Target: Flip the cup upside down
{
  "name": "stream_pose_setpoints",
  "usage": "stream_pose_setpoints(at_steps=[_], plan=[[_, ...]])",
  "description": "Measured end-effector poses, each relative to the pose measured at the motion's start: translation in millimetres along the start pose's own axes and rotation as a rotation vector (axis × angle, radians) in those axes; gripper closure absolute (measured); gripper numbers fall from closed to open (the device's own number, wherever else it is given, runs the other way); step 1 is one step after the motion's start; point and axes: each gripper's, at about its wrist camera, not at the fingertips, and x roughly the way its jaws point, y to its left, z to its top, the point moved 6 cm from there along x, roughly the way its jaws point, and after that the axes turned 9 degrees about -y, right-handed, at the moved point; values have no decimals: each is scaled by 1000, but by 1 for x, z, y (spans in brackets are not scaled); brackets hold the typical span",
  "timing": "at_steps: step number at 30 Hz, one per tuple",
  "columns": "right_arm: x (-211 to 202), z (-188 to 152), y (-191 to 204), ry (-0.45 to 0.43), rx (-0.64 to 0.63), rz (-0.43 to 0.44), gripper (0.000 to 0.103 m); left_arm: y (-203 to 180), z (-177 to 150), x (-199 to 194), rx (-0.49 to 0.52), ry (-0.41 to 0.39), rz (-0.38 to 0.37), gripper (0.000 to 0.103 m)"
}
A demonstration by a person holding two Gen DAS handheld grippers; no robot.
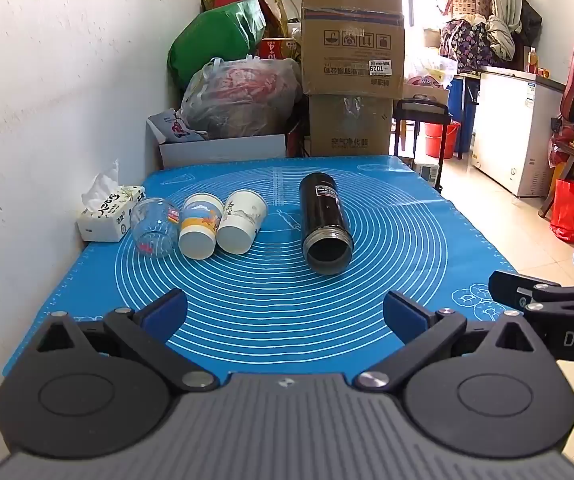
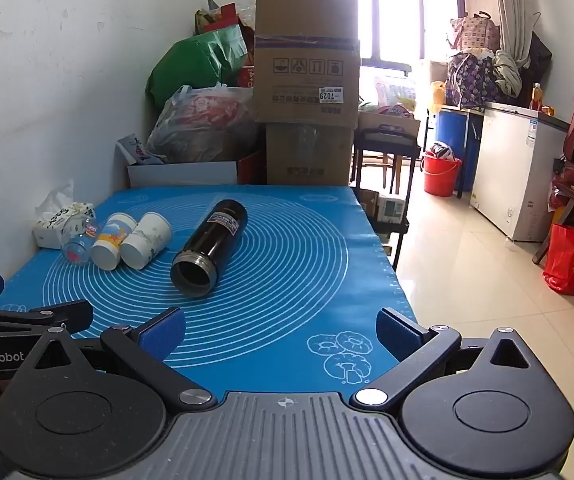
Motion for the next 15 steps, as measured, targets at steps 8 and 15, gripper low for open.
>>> stream_pose_setpoints(at_steps=[8, 15], plan=[[0, 0, 0, -1, 4, 2, 0, 0, 0, 0, 3, 2, 3, 1], [-1, 2, 1, -5, 4, 5, 0, 0, -1, 1, 1, -1, 7, 1]])
